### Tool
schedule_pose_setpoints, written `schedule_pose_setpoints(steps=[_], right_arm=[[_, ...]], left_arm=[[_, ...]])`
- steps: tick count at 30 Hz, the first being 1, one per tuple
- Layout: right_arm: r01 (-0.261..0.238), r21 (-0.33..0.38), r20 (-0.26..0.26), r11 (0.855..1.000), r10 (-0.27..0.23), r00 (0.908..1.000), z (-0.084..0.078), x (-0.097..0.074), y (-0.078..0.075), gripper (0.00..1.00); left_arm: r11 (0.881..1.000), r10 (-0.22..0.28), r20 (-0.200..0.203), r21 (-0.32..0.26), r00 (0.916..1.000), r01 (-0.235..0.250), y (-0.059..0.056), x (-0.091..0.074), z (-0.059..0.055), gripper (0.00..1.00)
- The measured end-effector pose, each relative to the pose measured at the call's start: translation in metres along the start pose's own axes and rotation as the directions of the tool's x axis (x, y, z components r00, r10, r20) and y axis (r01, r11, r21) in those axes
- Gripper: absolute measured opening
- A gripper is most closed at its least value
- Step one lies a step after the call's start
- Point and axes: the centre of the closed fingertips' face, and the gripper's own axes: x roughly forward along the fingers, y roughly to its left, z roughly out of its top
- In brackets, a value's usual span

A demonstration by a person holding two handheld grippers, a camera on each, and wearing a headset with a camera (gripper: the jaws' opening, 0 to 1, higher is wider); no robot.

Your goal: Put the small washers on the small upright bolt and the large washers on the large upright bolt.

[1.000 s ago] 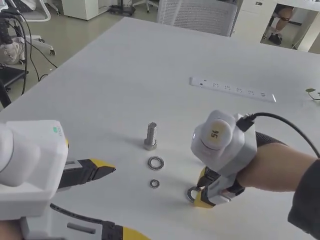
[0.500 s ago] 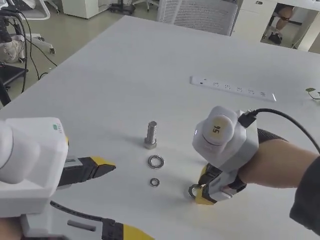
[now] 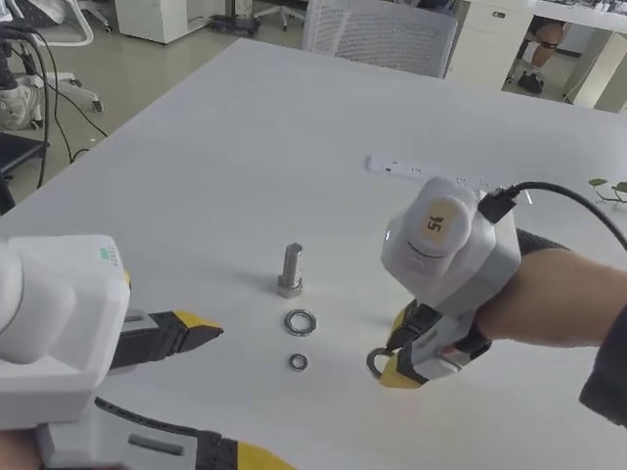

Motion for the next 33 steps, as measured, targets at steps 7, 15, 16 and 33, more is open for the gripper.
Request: schedule_pose_setpoints(steps=[7, 15, 16, 33], right_arm=[[0.027, -0.014, 0.008, 1.000, -0.027, 0.9996, 0.009, -0.022, -0.008, 0.24], [0.049, -0.043, 0.014, 0.998, -0.048, 0.9988, 0.022, -0.037, -0.014, 0.24], [0.050, -0.046, 0.015, 0.998, -0.049, 0.9987, 0.023, -0.039, -0.015, 0.24], [0.078, -0.109, 0.036, 0.991, -0.074, 0.9966, 0.062, -0.065, -0.039, 0.24]], left_arm=[[1.000, -0.001, 0.003, 0.003, 1.0000, 0.001, 0.001, 0.000, 0.001, 0.85], [1.000, -0.002, 0.009, 0.004, 1.0000, 0.002, 0.001, -0.001, 0.003, 0.85], [1.000, -0.002, 0.009, 0.006, 1.0000, 0.002, 0.001, -0.001, 0.003, 0.85], [1.000, -0.003, 0.012, 0.005, 0.9999, 0.003, 0.002, -0.002, 0.004, 0.85]])
